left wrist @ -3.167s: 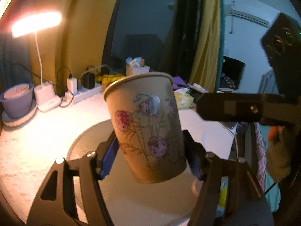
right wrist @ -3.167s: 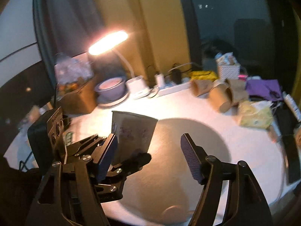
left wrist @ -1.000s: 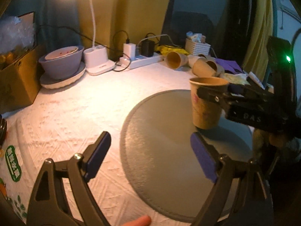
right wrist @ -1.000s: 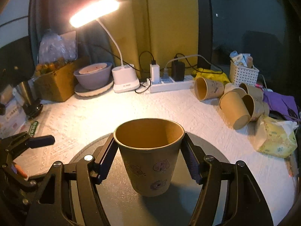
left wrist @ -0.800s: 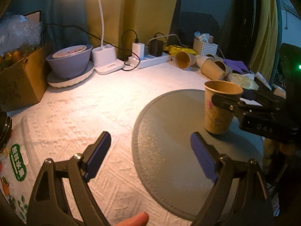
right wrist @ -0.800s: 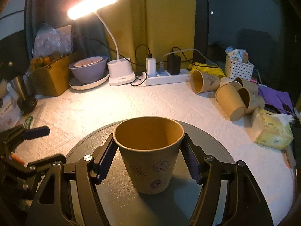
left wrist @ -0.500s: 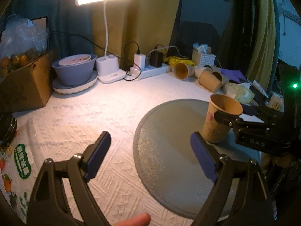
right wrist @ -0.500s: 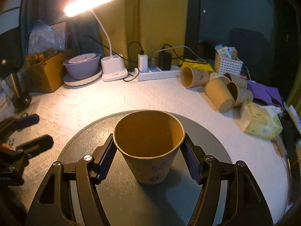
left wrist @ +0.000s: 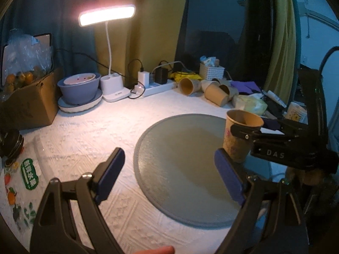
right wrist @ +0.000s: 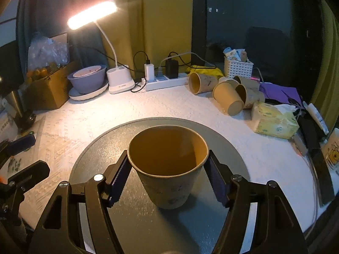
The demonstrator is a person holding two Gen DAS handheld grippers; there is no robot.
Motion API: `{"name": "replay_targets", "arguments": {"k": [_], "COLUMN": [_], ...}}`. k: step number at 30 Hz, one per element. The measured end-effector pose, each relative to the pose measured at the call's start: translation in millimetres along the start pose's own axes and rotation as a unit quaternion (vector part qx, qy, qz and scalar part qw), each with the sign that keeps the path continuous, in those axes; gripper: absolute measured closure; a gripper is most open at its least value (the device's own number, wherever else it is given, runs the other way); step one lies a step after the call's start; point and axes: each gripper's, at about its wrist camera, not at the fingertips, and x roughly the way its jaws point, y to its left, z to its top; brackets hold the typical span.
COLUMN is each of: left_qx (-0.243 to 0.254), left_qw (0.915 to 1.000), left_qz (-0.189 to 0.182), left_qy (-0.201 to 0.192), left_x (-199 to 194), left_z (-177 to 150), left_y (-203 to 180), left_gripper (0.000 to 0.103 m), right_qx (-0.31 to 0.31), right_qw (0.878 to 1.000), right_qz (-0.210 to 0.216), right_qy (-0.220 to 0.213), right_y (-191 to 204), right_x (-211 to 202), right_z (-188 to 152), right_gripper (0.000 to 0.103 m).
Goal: Flip cup upright
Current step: 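Hold the cup mouth-up in the right tool and move it over the mat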
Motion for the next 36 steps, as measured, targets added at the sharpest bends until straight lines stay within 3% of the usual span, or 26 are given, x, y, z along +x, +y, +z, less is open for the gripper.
{"name": "replay_targets", "arguments": {"k": [23,36], "left_qx": [0.038,0.015], "left_qw": [0.9974,0.9998], "left_qz": [-0.01,0.016], "left_qy": [-0.06,0.005], "left_x": [-69,9], "left_z": [-6,-2], "left_y": [-23,2], "left_gripper": [0.015,0.015], "right_qx": [0.015,0.007], "right_qw": [0.998,1.0], "right_qz": [-0.01,0.012], "right_qy": [-0.062,-0.02], "right_y": [0,-9], "right_x": [-68,13], "right_z": [-16,8], "right_gripper": [0.031,0.031]}}
